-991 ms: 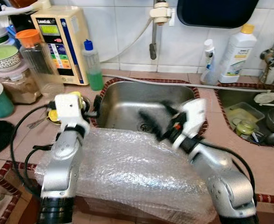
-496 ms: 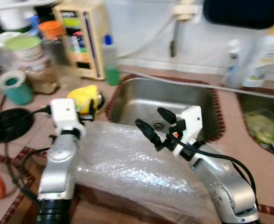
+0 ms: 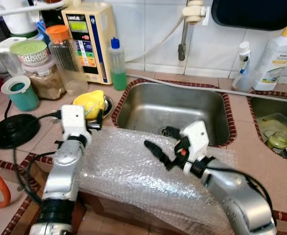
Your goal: Kitchen organization
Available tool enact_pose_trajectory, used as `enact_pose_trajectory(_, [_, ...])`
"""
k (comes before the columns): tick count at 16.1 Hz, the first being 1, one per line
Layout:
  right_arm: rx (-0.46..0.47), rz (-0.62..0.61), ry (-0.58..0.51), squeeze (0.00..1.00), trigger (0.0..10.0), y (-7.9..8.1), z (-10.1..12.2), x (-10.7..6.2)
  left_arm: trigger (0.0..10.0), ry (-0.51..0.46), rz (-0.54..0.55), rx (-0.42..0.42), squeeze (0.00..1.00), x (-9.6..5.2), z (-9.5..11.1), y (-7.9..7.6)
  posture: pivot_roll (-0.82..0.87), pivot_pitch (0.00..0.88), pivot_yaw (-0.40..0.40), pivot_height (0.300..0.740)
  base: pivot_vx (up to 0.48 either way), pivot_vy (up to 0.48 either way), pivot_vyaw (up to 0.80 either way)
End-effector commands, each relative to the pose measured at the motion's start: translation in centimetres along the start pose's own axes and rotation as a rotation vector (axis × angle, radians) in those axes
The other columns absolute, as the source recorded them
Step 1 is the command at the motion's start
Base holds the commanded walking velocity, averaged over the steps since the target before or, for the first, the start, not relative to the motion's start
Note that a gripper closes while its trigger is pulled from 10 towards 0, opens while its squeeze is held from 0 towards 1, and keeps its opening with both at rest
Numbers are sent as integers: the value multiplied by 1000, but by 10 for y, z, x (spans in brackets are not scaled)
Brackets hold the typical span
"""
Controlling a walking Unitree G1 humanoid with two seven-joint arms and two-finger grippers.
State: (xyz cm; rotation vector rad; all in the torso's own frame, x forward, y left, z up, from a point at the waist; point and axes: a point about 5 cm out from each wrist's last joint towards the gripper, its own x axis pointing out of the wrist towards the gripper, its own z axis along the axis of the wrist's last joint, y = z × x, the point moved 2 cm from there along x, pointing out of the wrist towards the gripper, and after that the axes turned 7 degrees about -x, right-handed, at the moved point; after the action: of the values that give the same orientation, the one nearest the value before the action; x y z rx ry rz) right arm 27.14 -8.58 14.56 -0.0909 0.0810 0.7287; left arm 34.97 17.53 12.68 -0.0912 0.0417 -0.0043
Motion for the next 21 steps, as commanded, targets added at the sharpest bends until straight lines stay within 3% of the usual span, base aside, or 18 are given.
enact_pose_trajectory(1, [-11,2,2,0,10000,1,2,0,10000,-9,-12,6,0,4,3,1,8,0,64,740,0,0,0])
enact_pose_trajectory(3, [-4,18,12,0,10000,4,1,0,9843,22,24,-1,0,8,-5,11,2,0,67,740,0,0,0])
enact_pose_trajectory(5, [1,36,11,0,10000,6,2,-1,0,25,43,-13,0,10,-7,17,1,0,70,740,0,0,0])
enact_pose_trajectory(8, [-7,52,15,0,10000,8,2,-2,0,9,36,-3,0,15,-3,19,5,0,71,740,0,0,0])
enact_pose_trajectory(10, [-12,54,18,0,10000,8,1,-2,667,1,40,-1,0,16,-4,21,7,0,70,740,0,0,0])
enact_pose_trajectory(13, [-6,68,17,0,10000,10,2,-1,0,-4,43,-2,0,17,-5,23,8,0,72,740,0,0,0])
enact_pose_trajectory(21, [6,99,28,0,10000,10,0,1,0,-22,37,0,0,20,-1,22,21,0,68,740,0,0,0])
